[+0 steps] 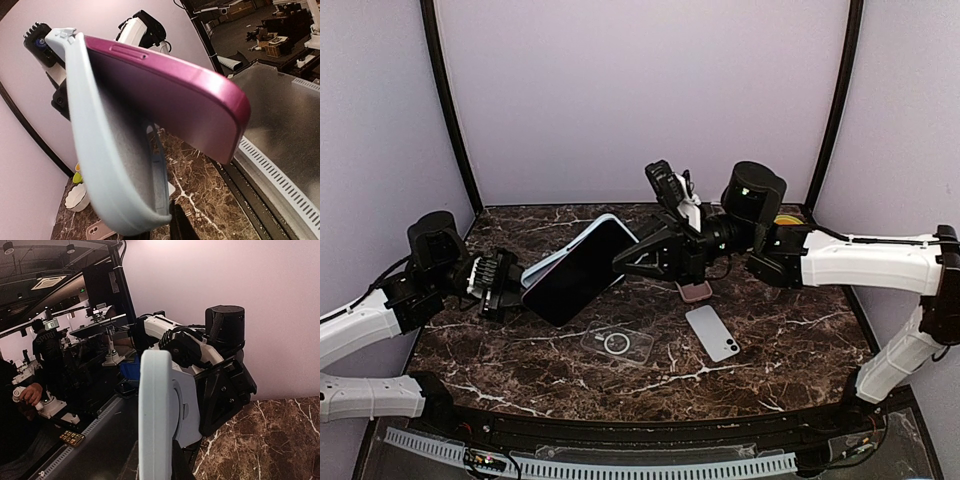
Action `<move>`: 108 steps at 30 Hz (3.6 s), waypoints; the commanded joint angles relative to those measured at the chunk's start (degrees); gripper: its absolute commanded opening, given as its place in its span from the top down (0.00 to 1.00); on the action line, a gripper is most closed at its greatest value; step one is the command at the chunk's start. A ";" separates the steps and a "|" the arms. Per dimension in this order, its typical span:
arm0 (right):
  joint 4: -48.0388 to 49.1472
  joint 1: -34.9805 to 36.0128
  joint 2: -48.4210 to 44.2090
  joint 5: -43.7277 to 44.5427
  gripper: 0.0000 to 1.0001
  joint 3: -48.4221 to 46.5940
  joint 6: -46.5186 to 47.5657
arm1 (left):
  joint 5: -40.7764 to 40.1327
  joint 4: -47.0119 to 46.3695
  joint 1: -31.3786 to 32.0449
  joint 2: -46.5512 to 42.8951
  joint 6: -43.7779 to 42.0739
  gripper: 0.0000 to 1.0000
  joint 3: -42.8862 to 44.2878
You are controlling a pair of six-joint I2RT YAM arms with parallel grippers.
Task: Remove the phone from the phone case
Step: Remove the top right corner of the phone case and the bottom right corner of the phone case, then remove the phone from the bottom corners of the phone case, then pass from the right arm to the left
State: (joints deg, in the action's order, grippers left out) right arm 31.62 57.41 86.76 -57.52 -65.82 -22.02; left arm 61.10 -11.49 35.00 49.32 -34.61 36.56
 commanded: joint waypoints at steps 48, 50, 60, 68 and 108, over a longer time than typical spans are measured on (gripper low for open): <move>-5.31 2.22 -19.21 26.10 1.00 13.97 43.05 | -1.49 0.46 1.85 3.29 0.93 0.62 3.02; -4.81 2.35 -18.87 26.16 1.00 13.68 43.01 | -1.54 1.23 2.30 3.39 0.57 0.62 3.22; -4.50 3.10 -17.90 23.73 1.00 12.67 41.96 | -4.04 0.52 3.48 3.39 0.06 0.62 2.76; -1.72 3.59 -17.09 21.75 1.00 11.60 39.75 | -5.74 1.16 3.82 3.42 -0.72 0.58 2.58; 2.23 5.21 -12.49 25.00 1.00 10.76 38.18 | -6.47 -7.47 4.09 -0.40 5.60 0.62 0.89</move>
State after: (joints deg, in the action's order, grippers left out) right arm 29.23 61.58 73.73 -32.58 -52.71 16.23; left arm 53.49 -14.15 39.18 50.19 -31.20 38.09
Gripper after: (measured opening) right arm 0.095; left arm 0.399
